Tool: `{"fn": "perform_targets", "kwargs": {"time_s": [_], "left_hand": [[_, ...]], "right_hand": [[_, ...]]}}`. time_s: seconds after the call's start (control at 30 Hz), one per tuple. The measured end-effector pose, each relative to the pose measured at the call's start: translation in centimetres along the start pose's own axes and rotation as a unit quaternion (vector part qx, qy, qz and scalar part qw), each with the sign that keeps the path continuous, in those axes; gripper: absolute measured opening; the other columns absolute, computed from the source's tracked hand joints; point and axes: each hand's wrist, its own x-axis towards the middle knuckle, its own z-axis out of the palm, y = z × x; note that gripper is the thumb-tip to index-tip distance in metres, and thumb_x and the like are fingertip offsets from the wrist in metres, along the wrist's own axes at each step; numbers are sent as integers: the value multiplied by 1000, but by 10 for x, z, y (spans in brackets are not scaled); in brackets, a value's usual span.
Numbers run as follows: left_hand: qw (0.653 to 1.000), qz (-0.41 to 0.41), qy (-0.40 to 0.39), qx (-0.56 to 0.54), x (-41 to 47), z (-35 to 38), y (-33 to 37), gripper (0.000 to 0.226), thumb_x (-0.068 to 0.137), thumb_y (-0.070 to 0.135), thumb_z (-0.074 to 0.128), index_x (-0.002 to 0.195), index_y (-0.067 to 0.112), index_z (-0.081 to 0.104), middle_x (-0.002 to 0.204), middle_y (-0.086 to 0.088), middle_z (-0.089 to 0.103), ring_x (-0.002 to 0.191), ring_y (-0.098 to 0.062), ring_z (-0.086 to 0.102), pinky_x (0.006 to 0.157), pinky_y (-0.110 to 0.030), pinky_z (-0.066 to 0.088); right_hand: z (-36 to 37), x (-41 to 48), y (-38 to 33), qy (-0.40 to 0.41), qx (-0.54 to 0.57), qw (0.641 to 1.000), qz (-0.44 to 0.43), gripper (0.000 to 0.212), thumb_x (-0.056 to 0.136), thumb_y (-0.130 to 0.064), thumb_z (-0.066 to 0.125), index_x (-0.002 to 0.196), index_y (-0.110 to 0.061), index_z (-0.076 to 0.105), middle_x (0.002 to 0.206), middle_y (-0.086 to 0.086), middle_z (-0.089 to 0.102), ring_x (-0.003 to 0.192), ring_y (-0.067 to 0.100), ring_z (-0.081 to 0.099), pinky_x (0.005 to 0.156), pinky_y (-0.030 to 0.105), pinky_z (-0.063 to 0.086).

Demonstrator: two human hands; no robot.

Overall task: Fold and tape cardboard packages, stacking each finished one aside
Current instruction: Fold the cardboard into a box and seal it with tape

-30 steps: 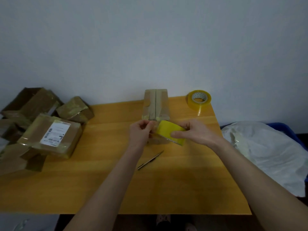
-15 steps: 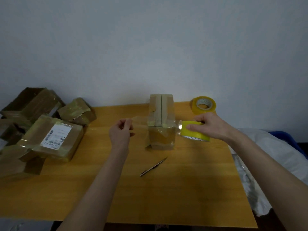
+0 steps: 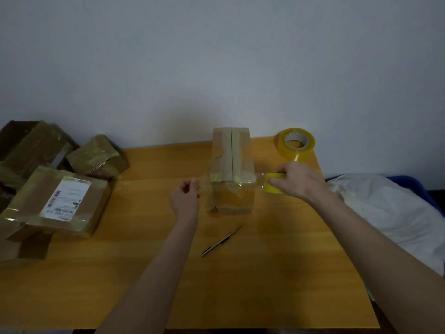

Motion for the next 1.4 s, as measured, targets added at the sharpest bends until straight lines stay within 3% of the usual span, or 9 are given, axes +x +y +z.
{"fn": "perform_targets", "kwargs": {"time_s": [0.23,0.37,0.43,0.5,0.57,0.73,0.9,1.07,1.4], "left_hand": [[995,-39,-92,7,22,27,-13,16,96,16,53,81,17,57,84,-1,62,90,-20,62,87,-37,54],[993,-75,-92,27,30,30,-9,27,92,14,60,116,7,51,113,-9,59,103,-24,61,86,-31,53],[988,75,-29,132,28,22,-8,36,91,12,61,125,6,50,121,-9,55,104,-18,57,90,-29,49],[909,351,-21,222,11,20,-8,31,91,9,54,122,8,58,120,-8,57,106,-19,54,95,-30,46],[820,492,-99,275,-1,35,-11,37,91,10,44,125,9,60,127,-9,59,119,-25,52,107,-37,37],[706,466,-204,493,17,56,-16,48,100,23,27,147,26,33,154,0,31,142,-30,27,116,-44,7],[687,443,-260,514,25,63,-32,51,97,25,22,147,26,34,154,0,30,143,-28,26,117,-44,12],[699,490,-213,476,37,64,-47,52,89,8,57,138,23,49,143,-2,48,131,-30,46,109,-47,28],[705,497,-218,456,45,67,-53,56,86,3,64,137,22,51,141,-4,51,129,-31,49,109,-47,28]], "right_hand": [[25,31,4,-25,80,996,-4,18,82,-36,62,89,-21,69,75,1,55,83,25,57,67,30,41],[24,40,7,-38,106,994,-13,23,82,-36,62,63,-31,51,66,-5,55,78,21,57,66,31,42],[24,40,7,-45,108,993,-20,27,84,-37,63,60,-31,50,63,-6,54,76,21,57,65,32,43],[26,39,7,-52,122,991,-35,30,86,-38,64,59,-31,50,62,-9,52,72,19,55,66,34,42],[25,38,8,-60,153,985,-57,30,88,-37,65,61,-31,52,62,-11,51,68,14,52,64,31,40],[28,33,20,-147,244,956,-67,10,88,-24,68,94,-16,70,90,1,69,85,11,60,73,22,46],[58,34,32,-130,237,963,-18,23,93,-27,60,104,-8,68,97,8,68,92,22,62,78,33,45],[65,44,33,-88,216,972,-10,23,86,-48,65,96,-27,66,89,-3,66,88,16,62,77,33,50],[51,46,22,-61,-51,997,24,42,91,-52,53,131,-37,52,130,1,59,118,25,55,88,35,46]]}}
